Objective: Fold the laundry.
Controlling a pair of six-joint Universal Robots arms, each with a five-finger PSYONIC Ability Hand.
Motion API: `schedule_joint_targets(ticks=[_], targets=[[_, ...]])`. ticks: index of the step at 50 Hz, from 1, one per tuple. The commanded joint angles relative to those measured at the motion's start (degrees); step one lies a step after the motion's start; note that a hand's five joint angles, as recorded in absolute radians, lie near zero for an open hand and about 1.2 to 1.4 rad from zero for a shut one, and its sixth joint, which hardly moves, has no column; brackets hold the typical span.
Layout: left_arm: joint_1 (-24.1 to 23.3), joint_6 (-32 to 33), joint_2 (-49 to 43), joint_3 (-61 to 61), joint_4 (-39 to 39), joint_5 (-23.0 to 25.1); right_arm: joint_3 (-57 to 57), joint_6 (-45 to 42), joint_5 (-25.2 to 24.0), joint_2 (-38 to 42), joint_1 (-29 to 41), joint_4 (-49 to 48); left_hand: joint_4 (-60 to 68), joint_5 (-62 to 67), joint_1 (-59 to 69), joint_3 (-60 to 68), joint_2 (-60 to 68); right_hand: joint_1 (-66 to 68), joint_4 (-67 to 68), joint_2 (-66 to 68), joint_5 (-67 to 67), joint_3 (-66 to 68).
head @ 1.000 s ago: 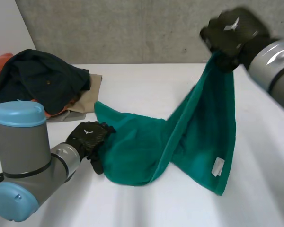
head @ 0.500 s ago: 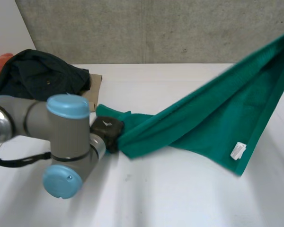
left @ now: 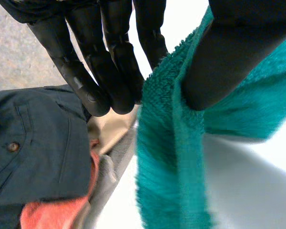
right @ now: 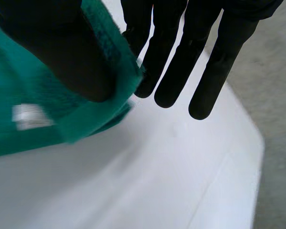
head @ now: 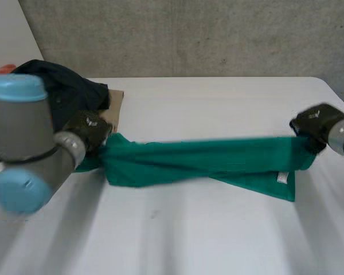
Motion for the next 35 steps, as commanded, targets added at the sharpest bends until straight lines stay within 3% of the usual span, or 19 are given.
schedule_joint_targets(ticks=[1, 5, 10, 23, 30, 35], targets=[[-1.0, -0.9, -11.6, 30.5, 6.0, 0.2, -18.7, 9.2, 7.8, 4.9, 2.8, -14.7, 11.5, 15.0, 15.8, 12.1, 11.7, 15.1, 11.5, 12.6, 12.9, 11.9], [-0.2, -3.0, -9.7, 38.3, 18.4, -0.3, -24.6, 17.0, 13.1, 3.4, 2.7, -25.3, 11.5, 15.0, 15.8, 12.1, 11.7, 15.1, 11.5, 12.6, 12.9, 11.9], [0.6, -7.2, -4.4, 34.3, 30.6, -1.2, -22.6, 22.9, 13.9, -2.1, 2.2, -35.9, 11.5, 15.0, 15.8, 12.1, 11.7, 15.1, 11.5, 12.6, 12.9, 11.9], [2.1, -9.6, 4.6, 2.0, 32.1, -0.8, -0.2, 21.9, 4.7, -7.8, 1.4, -36.3, 11.5, 15.0, 15.8, 12.1, 11.7, 15.1, 11.5, 12.6, 12.9, 11.9], [2.2, -9.3, 0.2, -12.1, 33.5, 2.0, 13.2, 18.4, -0.1, -4.9, 0.1, -34.9, 11.5, 15.0, 15.8, 12.1, 11.7, 15.1, 11.5, 12.6, 12.9, 11.9], [2.4, -8.2, -6.4, -15.2, 33.2, 2.6, 18.0, 13.3, -1.6, 0.0, -0.7, -32.9, 11.5, 15.0, 15.8, 12.1, 11.7, 15.1, 11.5, 12.6, 12.9, 11.9]])
